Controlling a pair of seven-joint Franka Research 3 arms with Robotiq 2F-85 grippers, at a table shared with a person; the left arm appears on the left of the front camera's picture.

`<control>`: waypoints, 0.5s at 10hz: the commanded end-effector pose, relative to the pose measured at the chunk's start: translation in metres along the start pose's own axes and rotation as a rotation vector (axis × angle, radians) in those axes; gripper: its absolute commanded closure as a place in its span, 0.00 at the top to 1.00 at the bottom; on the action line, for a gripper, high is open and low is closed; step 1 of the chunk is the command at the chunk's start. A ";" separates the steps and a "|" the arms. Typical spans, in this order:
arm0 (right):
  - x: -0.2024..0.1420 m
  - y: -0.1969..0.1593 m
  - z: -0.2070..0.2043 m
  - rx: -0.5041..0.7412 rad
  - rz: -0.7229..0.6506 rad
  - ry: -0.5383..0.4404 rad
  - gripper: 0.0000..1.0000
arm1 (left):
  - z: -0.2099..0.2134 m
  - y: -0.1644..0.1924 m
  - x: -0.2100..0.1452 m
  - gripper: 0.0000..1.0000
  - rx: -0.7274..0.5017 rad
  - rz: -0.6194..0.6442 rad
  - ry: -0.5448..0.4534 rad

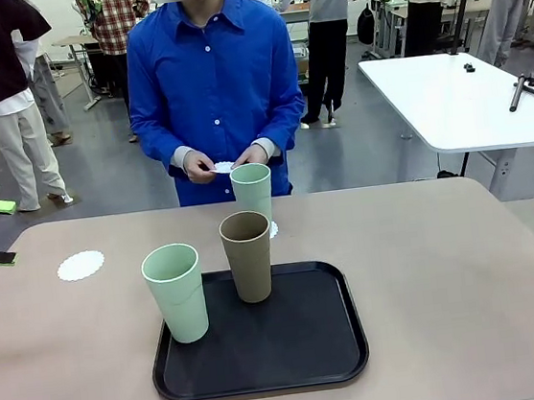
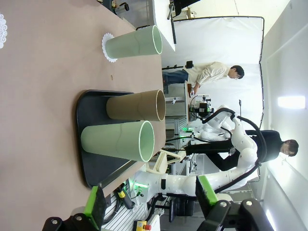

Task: Place coasters on the table and set cups on them.
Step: Take one Reusable plastic cup from the Flat Tray and place it on a coaster set by the human.

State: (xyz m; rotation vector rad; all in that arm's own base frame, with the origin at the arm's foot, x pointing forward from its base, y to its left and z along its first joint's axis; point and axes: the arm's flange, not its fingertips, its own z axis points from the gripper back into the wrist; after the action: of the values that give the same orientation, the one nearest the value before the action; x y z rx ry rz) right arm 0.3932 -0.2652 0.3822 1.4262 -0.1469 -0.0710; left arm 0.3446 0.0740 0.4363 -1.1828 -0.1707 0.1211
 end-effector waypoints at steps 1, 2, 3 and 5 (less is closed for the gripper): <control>0.001 0.002 0.002 -0.004 -0.006 -0.001 1.00 | 0.001 0.000 0.000 1.00 -0.014 -0.008 -0.007; 0.001 0.002 0.002 -0.004 -0.006 -0.001 1.00 | 0.001 0.000 0.000 1.00 -0.014 -0.008 -0.007; 0.001 0.002 0.002 -0.004 -0.006 -0.001 1.00 | 0.001 0.000 0.000 1.00 -0.014 -0.008 -0.007; 0.001 0.002 0.002 -0.004 -0.006 -0.001 1.00 | 0.001 0.000 0.000 1.00 -0.014 -0.008 -0.007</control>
State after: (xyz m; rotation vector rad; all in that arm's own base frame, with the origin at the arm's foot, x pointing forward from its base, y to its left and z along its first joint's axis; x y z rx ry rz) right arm 0.3932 -0.2652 0.3822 1.4262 -0.1469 -0.0710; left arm 0.3446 0.0740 0.4363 -1.1828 -0.1707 0.1211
